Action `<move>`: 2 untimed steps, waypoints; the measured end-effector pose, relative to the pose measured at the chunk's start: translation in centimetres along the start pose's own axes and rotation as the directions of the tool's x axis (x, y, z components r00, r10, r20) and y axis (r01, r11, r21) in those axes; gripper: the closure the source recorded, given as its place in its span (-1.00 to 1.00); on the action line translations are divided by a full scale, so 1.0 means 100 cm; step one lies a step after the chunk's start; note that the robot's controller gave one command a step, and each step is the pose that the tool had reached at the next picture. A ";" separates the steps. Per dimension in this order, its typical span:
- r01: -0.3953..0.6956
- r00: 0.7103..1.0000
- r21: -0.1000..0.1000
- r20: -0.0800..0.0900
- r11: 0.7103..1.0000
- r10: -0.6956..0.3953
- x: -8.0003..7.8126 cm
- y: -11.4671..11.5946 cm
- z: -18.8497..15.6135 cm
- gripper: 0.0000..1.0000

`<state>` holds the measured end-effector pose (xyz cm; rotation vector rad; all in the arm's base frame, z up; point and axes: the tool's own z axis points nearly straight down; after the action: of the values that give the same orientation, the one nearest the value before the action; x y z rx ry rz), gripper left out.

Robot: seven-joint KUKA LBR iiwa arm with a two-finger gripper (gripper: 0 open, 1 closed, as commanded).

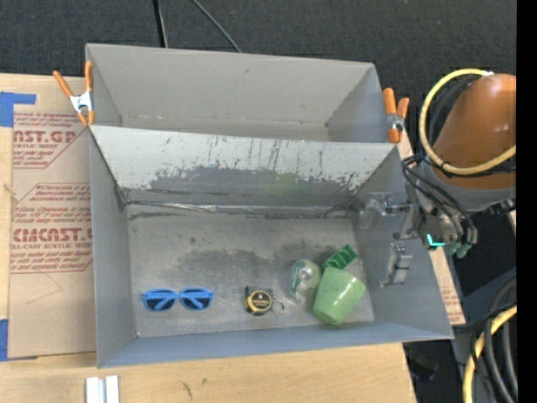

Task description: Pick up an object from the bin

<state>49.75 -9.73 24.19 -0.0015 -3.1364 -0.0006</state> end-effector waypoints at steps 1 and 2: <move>0.478 0.878 0.000 0.001 0.878 -0.478 0.000 0.015 0.112 -1.00; 0.851 0.525 0.005 0.006 0.525 -0.851 -0.011 0.024 0.172 -1.00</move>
Offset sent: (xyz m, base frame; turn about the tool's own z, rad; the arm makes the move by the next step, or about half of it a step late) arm 0.0005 0.0134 -0.1098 -0.4971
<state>50.76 -7.34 6.96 1.5310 -2.7475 -0.0020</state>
